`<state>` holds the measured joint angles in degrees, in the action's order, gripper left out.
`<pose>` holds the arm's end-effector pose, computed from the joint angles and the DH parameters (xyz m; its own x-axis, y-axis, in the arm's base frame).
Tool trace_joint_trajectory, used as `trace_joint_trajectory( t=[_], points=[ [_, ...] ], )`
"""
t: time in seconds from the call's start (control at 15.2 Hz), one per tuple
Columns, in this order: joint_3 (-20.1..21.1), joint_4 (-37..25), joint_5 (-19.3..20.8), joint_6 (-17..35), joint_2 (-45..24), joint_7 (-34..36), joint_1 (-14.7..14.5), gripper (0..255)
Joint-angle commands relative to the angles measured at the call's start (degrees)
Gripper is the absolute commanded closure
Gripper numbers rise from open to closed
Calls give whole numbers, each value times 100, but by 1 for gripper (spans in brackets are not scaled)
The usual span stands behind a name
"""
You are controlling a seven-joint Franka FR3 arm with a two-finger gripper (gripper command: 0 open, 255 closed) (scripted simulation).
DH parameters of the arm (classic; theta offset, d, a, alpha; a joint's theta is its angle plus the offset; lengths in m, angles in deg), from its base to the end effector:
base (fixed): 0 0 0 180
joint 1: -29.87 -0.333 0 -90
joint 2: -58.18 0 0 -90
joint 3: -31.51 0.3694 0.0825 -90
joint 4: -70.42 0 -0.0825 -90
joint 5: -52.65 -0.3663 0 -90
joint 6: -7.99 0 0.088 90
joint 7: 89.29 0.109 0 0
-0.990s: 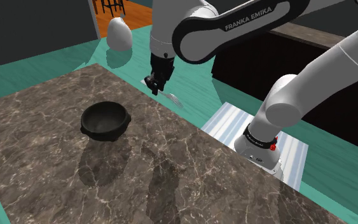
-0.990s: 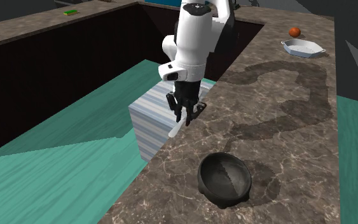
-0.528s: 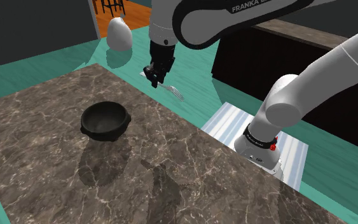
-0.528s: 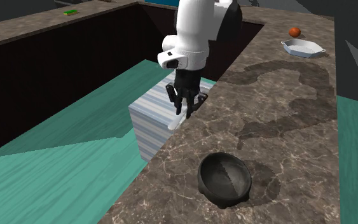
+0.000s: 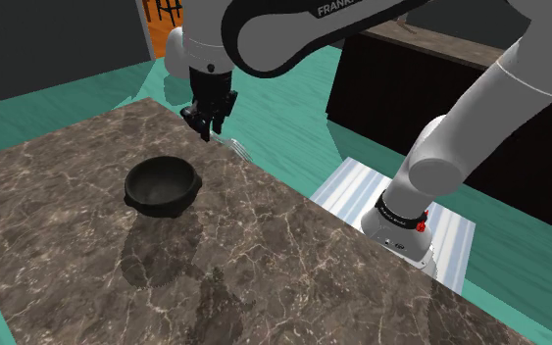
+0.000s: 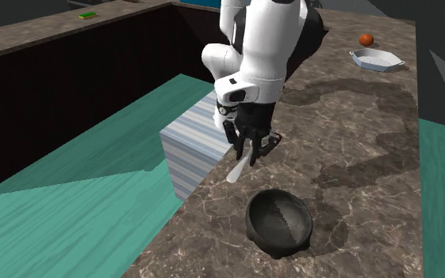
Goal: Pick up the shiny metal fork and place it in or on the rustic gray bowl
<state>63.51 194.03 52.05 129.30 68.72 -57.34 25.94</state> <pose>0.3884 0.3016 0.5340 0.9875 0.0628 0.1447 0.0616 -0.9980 0.0128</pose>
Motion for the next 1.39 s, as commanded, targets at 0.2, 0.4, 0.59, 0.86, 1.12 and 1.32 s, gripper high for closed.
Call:
trace_joint_trajectory(
  t=[0.2, 0.4, 0.59, 0.86, 1.12, 1.32],
  points=[
    [396, -1175, 841, -171, -1262, 871, -81, 255],
    [487, -1990, 1400, -409, -2062, 1361, -338, 255],
    [449, -2667, 1826, -596, -2725, 1693, -666, 255],
    [409, -2458, 1907, -327, -2805, 1768, -681, 255],
    [369, -2274, 2007, -68, -2906, 1854, -698, 255],
    [351, -2204, 2052, 36, -2951, 1892, -707, 255]
  ],
)
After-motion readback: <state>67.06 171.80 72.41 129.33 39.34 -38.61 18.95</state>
